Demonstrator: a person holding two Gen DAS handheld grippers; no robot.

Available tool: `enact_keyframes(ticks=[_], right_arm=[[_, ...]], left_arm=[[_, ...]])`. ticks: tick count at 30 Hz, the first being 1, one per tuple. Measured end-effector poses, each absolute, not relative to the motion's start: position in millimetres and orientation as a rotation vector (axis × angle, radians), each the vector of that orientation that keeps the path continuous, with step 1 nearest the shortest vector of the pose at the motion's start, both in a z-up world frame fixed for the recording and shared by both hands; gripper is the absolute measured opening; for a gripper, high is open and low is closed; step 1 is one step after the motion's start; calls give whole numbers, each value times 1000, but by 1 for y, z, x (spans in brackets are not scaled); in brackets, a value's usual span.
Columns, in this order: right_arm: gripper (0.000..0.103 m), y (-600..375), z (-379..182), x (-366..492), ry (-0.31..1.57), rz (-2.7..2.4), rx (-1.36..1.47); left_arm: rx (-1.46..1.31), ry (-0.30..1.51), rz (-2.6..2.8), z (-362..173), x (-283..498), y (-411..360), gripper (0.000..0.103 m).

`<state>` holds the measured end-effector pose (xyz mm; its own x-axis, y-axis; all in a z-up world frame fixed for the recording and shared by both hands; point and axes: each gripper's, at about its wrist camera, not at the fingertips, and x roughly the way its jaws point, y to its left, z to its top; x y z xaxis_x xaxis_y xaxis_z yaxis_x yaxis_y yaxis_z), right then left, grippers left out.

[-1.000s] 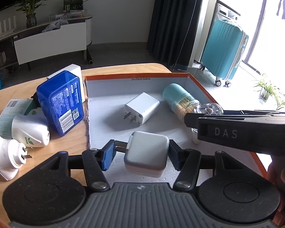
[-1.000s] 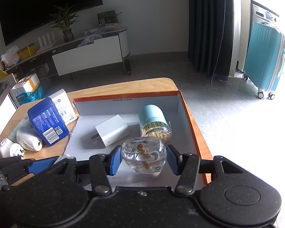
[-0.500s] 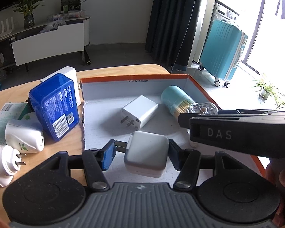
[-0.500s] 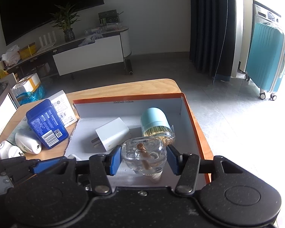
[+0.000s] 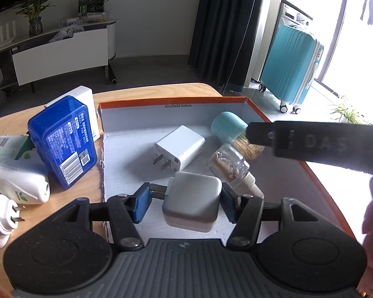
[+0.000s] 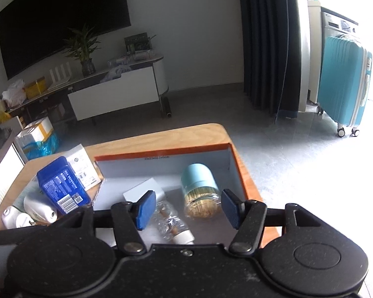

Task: Organize rigid objects
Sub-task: 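Lower the glass bottle into the tray and open the right gripper while the left releases the cube charger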

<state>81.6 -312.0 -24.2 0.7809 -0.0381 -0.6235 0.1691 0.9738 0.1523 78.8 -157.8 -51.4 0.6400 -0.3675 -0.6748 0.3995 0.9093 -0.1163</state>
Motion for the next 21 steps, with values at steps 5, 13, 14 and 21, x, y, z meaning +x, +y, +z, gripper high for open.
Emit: enact_keyframes(ticks=[5,13,14,21], right_arm=[[71,-317,-19,72,641,-133,207],[72,-314,-13,64,624,-145,212],[73,-312,-12,63,622,-146,209],[75,-302,-5,56,614,-136,211]], left_arm=[[45,760,-457,-51,79,-166,59],[34,743,-437,-40,73,-158,83],[32,742,-430,-38,72,-156,87],[29,732,-343,-22,65,-134,96]])
